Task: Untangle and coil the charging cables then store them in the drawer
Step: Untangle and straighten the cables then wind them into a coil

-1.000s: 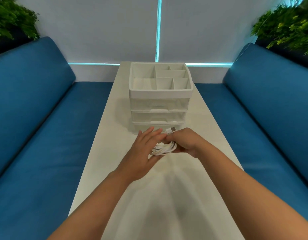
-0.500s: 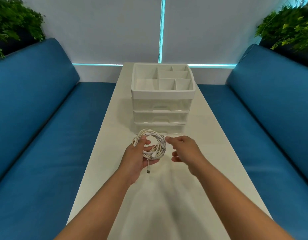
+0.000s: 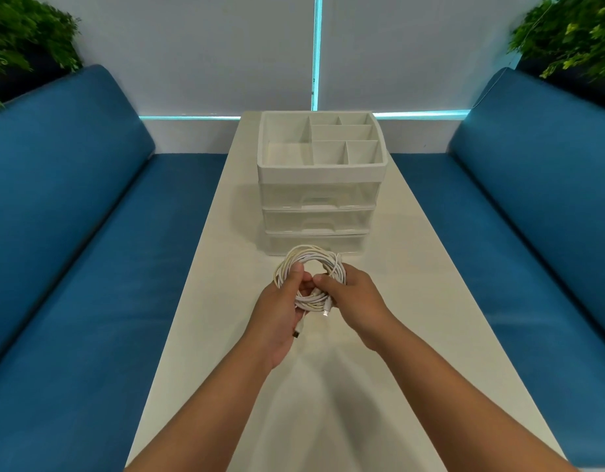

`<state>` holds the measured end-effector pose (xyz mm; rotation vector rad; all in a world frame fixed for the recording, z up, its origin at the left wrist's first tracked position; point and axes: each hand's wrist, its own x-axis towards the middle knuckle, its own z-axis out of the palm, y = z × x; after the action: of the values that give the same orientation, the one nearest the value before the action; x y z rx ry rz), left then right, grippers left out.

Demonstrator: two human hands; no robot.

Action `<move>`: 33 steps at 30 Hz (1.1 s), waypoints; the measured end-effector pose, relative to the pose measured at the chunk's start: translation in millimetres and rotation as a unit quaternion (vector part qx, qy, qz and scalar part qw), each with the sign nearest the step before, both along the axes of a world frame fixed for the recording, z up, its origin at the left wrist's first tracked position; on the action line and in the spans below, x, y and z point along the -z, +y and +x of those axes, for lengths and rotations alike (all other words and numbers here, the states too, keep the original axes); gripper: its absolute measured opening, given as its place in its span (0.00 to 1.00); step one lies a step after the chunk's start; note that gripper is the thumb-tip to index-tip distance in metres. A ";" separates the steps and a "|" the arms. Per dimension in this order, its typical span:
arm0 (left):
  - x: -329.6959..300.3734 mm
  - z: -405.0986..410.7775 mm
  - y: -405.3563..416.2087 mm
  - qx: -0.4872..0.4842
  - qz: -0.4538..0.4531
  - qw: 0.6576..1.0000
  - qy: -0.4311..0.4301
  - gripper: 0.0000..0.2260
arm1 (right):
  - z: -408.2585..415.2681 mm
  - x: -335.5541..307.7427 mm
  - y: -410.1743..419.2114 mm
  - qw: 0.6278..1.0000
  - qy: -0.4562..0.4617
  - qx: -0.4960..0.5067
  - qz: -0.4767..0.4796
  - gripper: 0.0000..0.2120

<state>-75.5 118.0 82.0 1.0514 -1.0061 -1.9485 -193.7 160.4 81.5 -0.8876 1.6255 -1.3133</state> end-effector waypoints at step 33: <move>-20.6 -18.6 -22.3 -0.130 0.029 0.989 -0.061 0.22 | 4.4 -7.5 -18.2 0.995 -0.094 -0.024 -0.008 0.05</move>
<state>-94.2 95.8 102.6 1.2808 -0.8341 -1.7255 -189.4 142.3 89.0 -0.7831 1.4414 -1.3370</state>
